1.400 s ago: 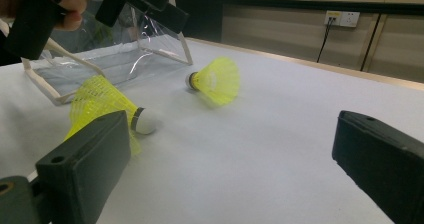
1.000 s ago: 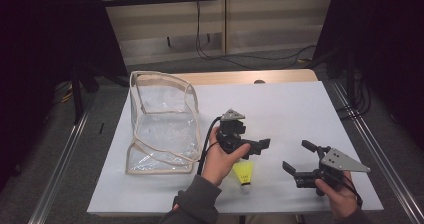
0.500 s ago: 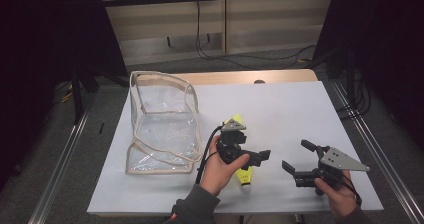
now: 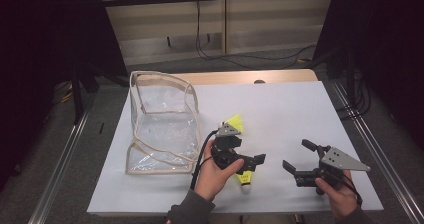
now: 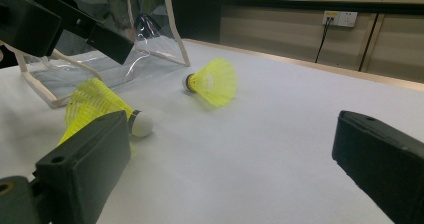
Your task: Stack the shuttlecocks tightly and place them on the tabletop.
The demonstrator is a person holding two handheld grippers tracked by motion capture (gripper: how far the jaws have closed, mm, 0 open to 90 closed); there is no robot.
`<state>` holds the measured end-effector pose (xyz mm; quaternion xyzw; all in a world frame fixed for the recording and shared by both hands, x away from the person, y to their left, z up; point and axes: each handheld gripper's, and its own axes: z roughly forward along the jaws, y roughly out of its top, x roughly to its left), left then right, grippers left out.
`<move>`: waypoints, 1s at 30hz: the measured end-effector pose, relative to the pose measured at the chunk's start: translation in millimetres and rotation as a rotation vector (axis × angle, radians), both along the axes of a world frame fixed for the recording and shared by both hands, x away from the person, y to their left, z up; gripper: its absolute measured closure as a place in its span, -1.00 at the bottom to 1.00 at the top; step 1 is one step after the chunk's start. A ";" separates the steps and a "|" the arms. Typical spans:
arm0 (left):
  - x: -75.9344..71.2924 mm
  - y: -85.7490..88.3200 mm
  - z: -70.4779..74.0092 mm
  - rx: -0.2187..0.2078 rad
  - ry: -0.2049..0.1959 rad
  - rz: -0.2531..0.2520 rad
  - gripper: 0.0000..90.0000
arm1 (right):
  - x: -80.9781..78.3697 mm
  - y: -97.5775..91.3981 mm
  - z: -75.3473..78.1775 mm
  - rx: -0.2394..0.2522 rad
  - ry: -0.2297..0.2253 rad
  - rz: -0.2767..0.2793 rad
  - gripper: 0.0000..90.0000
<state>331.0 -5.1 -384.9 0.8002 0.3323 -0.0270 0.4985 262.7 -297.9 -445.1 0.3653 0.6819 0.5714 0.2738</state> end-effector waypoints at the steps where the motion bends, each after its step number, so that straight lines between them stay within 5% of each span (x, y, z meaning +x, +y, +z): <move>1: -0.7 1.3 -0.1 -0.003 0.002 -0.002 -0.91 | 0.2 0.1 -0.1 0.000 0.001 -0.001 -0.97; 30: -16.7 28.3 -7.9 0.016 -0.003 -0.030 -0.91 | 1.2 0.8 -0.8 -0.008 0.006 -0.001 -0.96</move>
